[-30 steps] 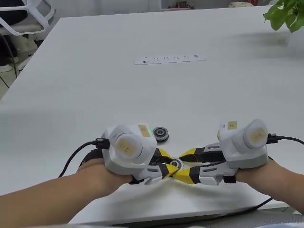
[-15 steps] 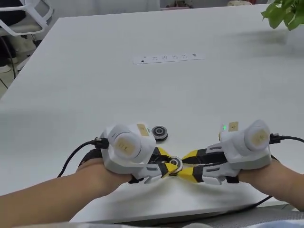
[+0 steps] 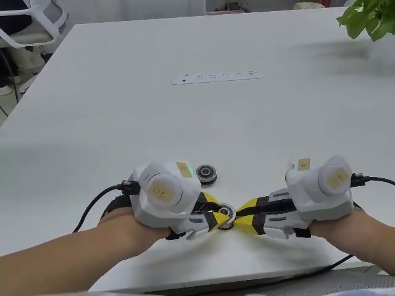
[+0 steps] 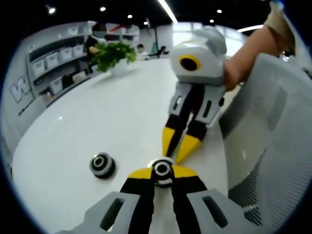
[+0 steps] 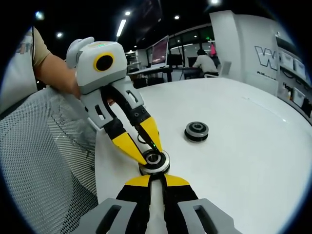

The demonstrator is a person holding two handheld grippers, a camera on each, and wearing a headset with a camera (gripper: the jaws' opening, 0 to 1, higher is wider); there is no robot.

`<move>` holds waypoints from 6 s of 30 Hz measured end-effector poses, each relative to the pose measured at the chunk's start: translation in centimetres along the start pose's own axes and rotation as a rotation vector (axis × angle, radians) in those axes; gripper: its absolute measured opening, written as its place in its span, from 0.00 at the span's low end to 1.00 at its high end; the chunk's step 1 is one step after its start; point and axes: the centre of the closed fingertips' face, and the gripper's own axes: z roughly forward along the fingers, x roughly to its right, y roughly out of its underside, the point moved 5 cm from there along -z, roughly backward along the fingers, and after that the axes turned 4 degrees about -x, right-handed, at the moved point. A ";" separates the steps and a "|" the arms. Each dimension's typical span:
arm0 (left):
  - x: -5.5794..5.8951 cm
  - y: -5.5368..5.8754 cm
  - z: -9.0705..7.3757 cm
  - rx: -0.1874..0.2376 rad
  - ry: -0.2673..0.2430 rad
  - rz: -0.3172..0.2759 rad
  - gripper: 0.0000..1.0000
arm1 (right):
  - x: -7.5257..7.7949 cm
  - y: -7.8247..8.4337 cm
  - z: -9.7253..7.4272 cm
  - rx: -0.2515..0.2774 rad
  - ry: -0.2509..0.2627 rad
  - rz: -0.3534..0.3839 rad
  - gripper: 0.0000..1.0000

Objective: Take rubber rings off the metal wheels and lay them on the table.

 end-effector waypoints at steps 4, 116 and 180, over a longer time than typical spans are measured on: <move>0.0 0.0 0.0 -0.001 -0.001 0.000 0.12 | 0.2 0.1 0.0 0.001 0.000 0.039 0.00; 0.0 -0.8 -1.2 0.035 0.033 -0.010 0.20 | 0.0 -1.8 -1.6 0.187 -0.145 0.509 0.00; -3.3 3.8 -13.3 0.144 -0.135 -0.192 0.62 | 0.0 -5.9 5.5 0.005 -0.200 0.372 0.02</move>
